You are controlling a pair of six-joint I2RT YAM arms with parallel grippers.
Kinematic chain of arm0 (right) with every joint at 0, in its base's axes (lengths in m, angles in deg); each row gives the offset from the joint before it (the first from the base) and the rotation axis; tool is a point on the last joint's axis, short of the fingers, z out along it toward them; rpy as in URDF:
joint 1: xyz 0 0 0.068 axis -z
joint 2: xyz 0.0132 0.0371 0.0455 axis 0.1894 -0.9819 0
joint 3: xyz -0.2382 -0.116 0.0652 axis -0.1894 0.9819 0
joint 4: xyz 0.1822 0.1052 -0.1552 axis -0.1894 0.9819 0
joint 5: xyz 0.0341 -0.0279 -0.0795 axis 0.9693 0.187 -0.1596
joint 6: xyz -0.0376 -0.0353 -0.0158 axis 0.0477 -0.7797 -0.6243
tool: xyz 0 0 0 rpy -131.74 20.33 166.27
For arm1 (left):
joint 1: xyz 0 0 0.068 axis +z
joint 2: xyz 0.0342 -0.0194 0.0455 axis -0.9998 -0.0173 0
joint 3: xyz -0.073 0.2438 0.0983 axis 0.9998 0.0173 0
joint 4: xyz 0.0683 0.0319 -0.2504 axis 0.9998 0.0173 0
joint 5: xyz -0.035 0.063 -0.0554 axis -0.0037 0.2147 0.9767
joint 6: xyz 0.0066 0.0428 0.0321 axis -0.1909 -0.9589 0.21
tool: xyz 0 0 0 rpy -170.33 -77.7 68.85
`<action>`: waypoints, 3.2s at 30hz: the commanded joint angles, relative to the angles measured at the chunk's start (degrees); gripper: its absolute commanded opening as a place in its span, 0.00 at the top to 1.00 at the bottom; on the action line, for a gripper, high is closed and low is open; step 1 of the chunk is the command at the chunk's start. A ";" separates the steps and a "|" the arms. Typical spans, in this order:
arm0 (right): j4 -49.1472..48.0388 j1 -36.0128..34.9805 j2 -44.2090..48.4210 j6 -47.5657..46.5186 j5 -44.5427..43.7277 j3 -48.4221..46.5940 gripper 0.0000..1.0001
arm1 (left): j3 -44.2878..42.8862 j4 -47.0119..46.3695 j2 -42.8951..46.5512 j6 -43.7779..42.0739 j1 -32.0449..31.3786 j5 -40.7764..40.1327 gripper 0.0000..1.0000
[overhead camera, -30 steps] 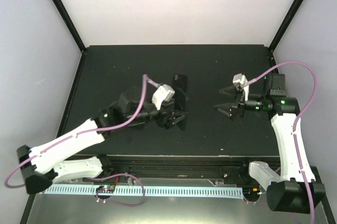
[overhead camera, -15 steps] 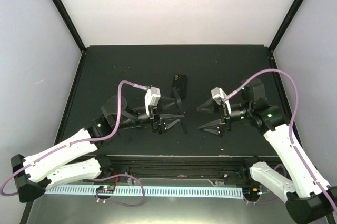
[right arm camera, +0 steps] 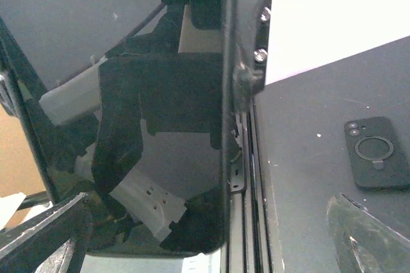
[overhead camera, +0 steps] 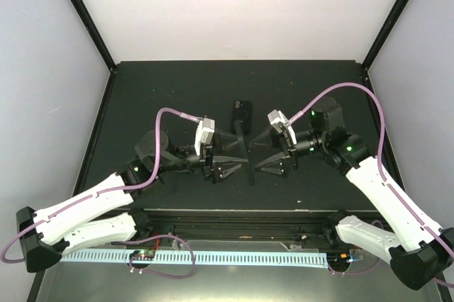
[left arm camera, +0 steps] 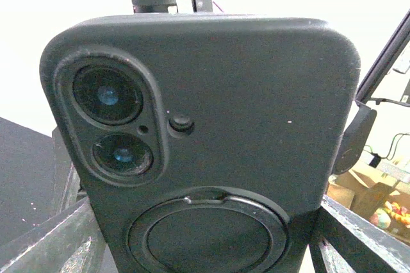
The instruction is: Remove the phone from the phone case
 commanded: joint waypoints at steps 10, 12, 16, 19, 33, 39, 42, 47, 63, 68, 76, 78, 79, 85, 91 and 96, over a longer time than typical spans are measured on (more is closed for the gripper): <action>-4.84 -2.58 -0.99 4.51 5.32 -2.20 0.00 | -0.97 -7.22 -2.91 0.22 0.27 -1.76 0.65; -4.49 -2.86 -0.97 3.83 5.65 -2.18 0.00 | -1.02 -7.19 -3.02 0.24 0.27 -2.78 0.65; -3.90 -3.60 -0.86 2.78 4.68 -1.75 0.00 | -0.98 -7.62 -3.00 0.32 0.31 -4.24 0.65; -4.03 -3.88 -1.27 3.05 2.89 -1.60 0.00 | -1.14 -8.04 -3.20 0.34 0.27 -4.35 0.65; -3.53 -4.06 -2.46 0.97 -0.63 -2.18 0.35 | -0.59 -5.59 -2.15 -0.41 0.27 -6.87 0.29; 0.40 -4.06 -1.19 -2.88 -19.34 -2.81 0.40 | 0.04 6.28 1.90 -2.46 0.27 -20.67 0.01; 0.64 -4.07 -0.11 -4.99 -32.44 -1.85 0.41 | 1.32 9.59 3.20 -2.24 0.27 -27.13 0.01; -0.58 -4.02 0.23 -4.85 -47.80 -0.27 0.46 | 1.66 7.50 -0.16 1.85 0.27 -32.80 0.07; -1.41 -4.15 0.26 -4.89 -57.47 -0.16 0.46 | -14.06 3.96 -21.68 6.40 0.27 -35.18 0.42; -1.50 -4.17 0.26 -4.90 -57.86 0.06 0.46 | -16.30 4.00 -24.96 6.89 0.35 -34.84 0.54; -1.48 -4.15 0.39 -5.16 -57.69 0.15 0.46 | -19.90 4.27 -28.68 6.83 0.75 -31.78 0.66; -1.50 -4.15 0.39 -5.24 -57.80 0.15 0.46 | -20.24 3.94 -29.20 6.85 0.92 -30.89 0.72; -1.43 -4.15 0.45 -5.27 -57.85 0.15 0.46 | -20.37 3.83 -29.35 6.74 1.01 -30.34 0.75; -1.31 -4.15 1.00 -5.21 -57.28 -0.06 0.37 | -20.50 3.02 -29.57 6.97 2.42 -25.04 0.97; 0.17 -4.15 2.30 -6.11 -51.20 -0.23 0.00 | -18.00 5.00 -23.34 4.91 5.04 -21.75 0.98; 2.95 -4.08 2.96 -6.49 -43.87 -0.78 0.00 | -14.71 11.49 -13.17 -3.11 7.23 -15.74 0.99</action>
